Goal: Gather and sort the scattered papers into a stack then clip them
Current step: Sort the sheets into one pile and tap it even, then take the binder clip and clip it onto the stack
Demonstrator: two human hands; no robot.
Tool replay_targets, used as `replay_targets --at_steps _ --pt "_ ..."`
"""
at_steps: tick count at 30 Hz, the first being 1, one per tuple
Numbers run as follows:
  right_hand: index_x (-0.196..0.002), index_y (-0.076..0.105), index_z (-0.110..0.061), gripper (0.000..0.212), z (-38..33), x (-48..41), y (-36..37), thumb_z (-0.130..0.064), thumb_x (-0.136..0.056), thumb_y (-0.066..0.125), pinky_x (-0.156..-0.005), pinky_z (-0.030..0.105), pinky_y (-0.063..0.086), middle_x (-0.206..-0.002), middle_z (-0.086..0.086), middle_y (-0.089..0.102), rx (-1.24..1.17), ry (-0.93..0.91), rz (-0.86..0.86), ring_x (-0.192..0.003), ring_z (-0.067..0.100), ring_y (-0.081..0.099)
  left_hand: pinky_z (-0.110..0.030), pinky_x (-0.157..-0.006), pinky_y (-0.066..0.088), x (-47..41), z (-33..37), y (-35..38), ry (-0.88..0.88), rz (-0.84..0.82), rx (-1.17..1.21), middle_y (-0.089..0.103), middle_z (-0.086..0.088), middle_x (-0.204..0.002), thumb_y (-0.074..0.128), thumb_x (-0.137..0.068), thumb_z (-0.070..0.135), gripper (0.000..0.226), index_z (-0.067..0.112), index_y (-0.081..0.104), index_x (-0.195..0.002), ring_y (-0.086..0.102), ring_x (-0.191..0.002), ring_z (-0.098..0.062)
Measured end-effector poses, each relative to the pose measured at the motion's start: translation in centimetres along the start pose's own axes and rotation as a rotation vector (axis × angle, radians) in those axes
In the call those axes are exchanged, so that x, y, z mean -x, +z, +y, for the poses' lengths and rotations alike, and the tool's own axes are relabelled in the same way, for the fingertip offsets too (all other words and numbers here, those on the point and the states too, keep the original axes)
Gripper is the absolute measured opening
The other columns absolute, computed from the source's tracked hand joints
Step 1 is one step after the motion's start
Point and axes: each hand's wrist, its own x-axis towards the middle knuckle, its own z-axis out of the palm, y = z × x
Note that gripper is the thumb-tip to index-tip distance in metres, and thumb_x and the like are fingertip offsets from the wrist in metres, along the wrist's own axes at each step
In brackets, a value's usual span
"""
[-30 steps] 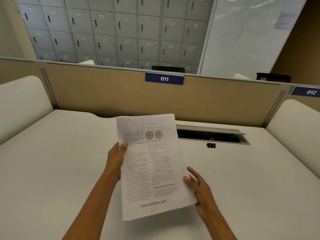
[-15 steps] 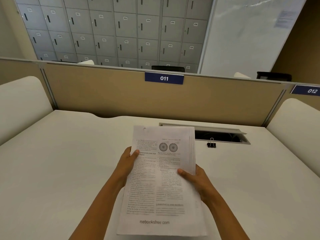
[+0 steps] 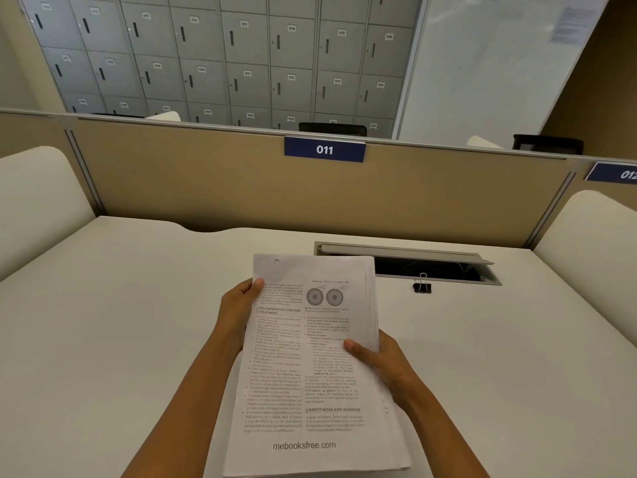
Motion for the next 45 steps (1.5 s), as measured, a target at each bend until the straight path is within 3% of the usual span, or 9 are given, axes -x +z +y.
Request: replay_targets --at_steps 4,8,12,18,24,35,41,43,45 --pt "-0.113 0.058 -0.025 0.030 -0.9 -1.7 -1.3 -0.035 -0.085 0.062 -0.073 0.031 0.058 -0.104 -0.001 0.072 0.197 0.001 -0.006 -0.089 0.017 0.071 -0.030 -0.055 0.057 -1.0 -0.6 0.1 0.000 0.014 0.011 0.069 -0.012 -0.088 0.055 -0.090 0.031 0.028 0.005 0.060 -0.100 0.067 -0.063 -0.023" --pt "-0.114 0.059 -0.016 0.034 -2.1 -5.8 -5.6 -0.040 -0.090 0.053 -0.063 0.028 0.052 -0.099 0.007 0.071 0.431 -0.066 0.259 -0.073 0.018 0.068 -0.031 -0.057 0.057 -2.0 -0.8 0.2 0.012 0.030 0.013 0.069 -0.010 -0.084 0.055 -0.090 0.028 0.026 0.005 0.061 -0.100 0.066 -0.062 -0.021" --pt "-0.122 0.057 -0.010 0.035 -2.6 -10.7 -11.5 -0.029 -0.092 0.055 -0.082 0.032 0.047 -0.114 0.013 0.066 0.889 -0.073 0.571 -0.100 0.028 0.062 -0.040 -0.070 0.056 -3.4 -1.4 0.3 0.006 0.057 0.013 0.069 -0.012 -0.085 0.055 -0.090 0.028 0.025 0.006 0.062 -0.099 0.065 -0.068 -0.028" --pt "-0.138 0.039 -0.008 0.050 -4.4 -15.5 -16.6 -0.022 -0.093 0.054 -0.098 0.044 0.040 -0.138 0.017 0.044 1.298 0.073 0.528 -0.125 0.035 0.042 -0.045 -0.074 0.055 -5.2 -2.0 0.6 -0.016 0.070 0.025 0.070 -0.013 -0.088 0.054 -0.090 0.029 0.021 0.012 0.065 -0.097 0.066 -0.074 -0.031" --pt "-0.137 0.041 -0.009 0.047 -4.6 -17.6 -18.7 -0.018 -0.093 0.054 -0.102 0.042 0.040 -0.140 0.015 0.042 1.331 0.157 0.391 -0.126 0.034 0.044 -0.046 -0.078 0.055 -6.7 -2.6 0.6 -0.043 0.067 0.040 0.073 -0.012 -0.096 0.054 -0.091 0.030 0.022 0.015 0.067 -0.102 0.068 -0.084 -0.034" --pt "-0.088 0.072 -0.003 0.011 -6.3 -16.7 -18.4 -0.009 -0.079 0.071 -0.090 0.036 0.053 -0.092 0.018 0.071 1.009 0.131 0.528 -0.088 0.029 0.068 -0.046 -0.077 0.056 -6.5 -2.6 1.1 -0.037 0.065 0.040 0.072 -0.012 -0.094 0.055 -0.090 0.030 0.022 0.014 0.066 -0.101 0.068 -0.081 -0.032" --pt "-0.105 0.065 0.003 0.024 -8.9 -13.1 -15.2 -0.009 -0.084 0.066 -0.083 0.028 0.044 -0.098 0.015 0.068 0.849 -0.213 0.596 -0.085 0.024 0.062 -0.041 -0.071 0.056 -4.5 -1.6 1.0 0.030 0.086 0.029 0.072 -0.009 -0.086 0.054 -0.090 0.028 0.016 0.017 0.066 -0.093 0.067 -0.073 -0.028" --pt "-0.116 0.060 0.001 0.033 -10.0 -11.7 -13.7 -0.013 -0.086 0.063 -0.096 0.030 0.039 -0.108 0.011 0.067 0.858 -0.332 0.594 -0.103 0.023 0.059 -0.036 -0.065 0.057 -3.7 -1.3 0.9 0.068 0.083 0.034 0.072 -0.005 -0.080 0.054 -0.090 0.026 0.015 0.017 0.066 -0.090 0.067 -0.068 -0.024" --pt "-0.102 0.065 -0.002 0.021 -11.0 -10.5 -12.3 -0.017 -0.088 0.062 -0.101 0.031 0.035 -0.123 0.008 0.062 0.858 -0.438 0.595 -0.120 0.023 0.052 -0.031 -0.058 0.058 -2.9 -1.0 0.9 0.099 0.078 0.025 0.072 -0.002 -0.075 0.054 -0.090 0.026 0.015 0.017 0.066 -0.089 0.068 -0.063 -0.020"
